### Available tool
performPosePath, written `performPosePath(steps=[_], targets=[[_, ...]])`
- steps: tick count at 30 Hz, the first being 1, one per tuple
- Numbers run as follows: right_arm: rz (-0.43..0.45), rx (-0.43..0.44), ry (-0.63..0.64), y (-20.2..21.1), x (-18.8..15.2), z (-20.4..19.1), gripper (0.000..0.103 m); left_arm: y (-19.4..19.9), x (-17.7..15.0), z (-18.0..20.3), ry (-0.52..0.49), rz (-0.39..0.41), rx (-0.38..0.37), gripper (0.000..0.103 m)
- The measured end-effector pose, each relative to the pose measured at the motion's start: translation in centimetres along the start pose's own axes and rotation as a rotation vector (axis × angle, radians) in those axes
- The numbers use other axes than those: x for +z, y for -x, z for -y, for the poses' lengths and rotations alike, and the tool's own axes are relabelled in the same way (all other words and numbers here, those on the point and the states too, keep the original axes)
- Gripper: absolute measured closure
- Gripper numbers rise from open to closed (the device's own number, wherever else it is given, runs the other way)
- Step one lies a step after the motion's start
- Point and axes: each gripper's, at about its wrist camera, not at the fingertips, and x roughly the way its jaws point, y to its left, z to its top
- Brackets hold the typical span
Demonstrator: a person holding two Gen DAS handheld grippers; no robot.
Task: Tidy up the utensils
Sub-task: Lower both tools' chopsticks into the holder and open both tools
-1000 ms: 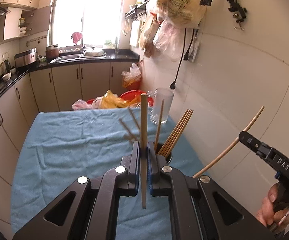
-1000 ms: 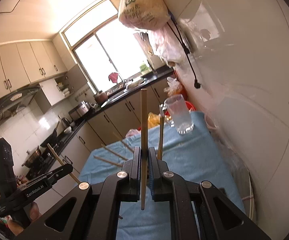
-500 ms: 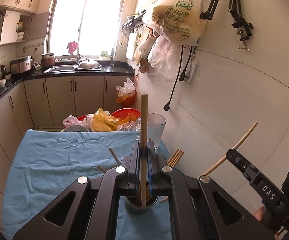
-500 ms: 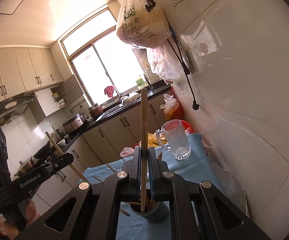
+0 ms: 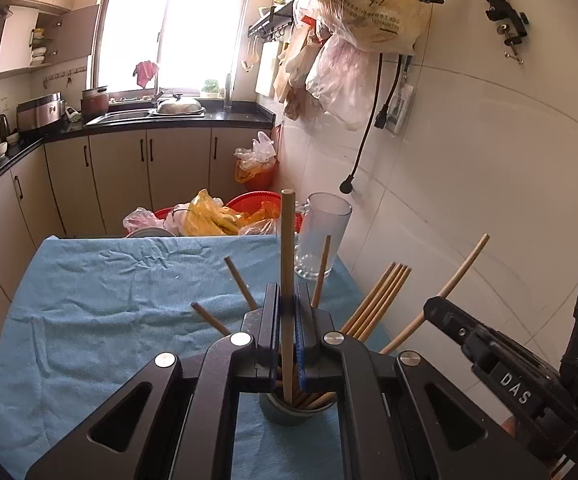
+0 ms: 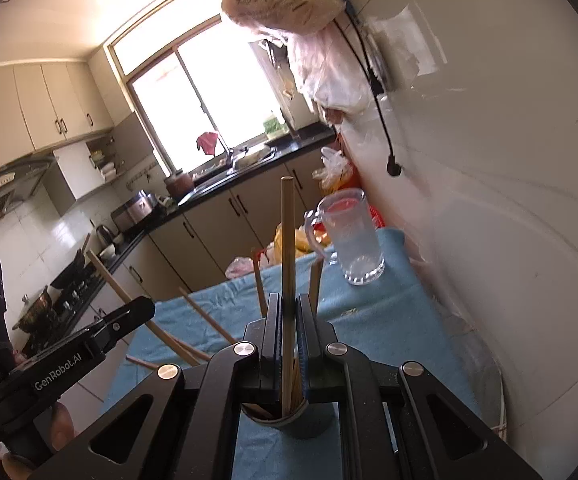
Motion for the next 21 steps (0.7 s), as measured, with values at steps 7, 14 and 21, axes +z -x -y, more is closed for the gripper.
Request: performPosePath(steps=[7,14,21], targets=[[-0.057,-0.011,0.005,-1.7,-1.7,0.3,0.095,-0.8,-1.7,-0.8,-0.01,-0.015,0.012,0.097],[-0.083,-0.008,-0.017,-2.3,-2.4,0.8,0.095,-0.7,-2.4,-1.0,-0.02,-0.014,0.018,0.091],[-0.071,-0.007,-0.035,-1.5,-2.4,0.8,0.088,-0.3,-2.7,-1.2,-0.017,-0.008,0.026,0.08]])
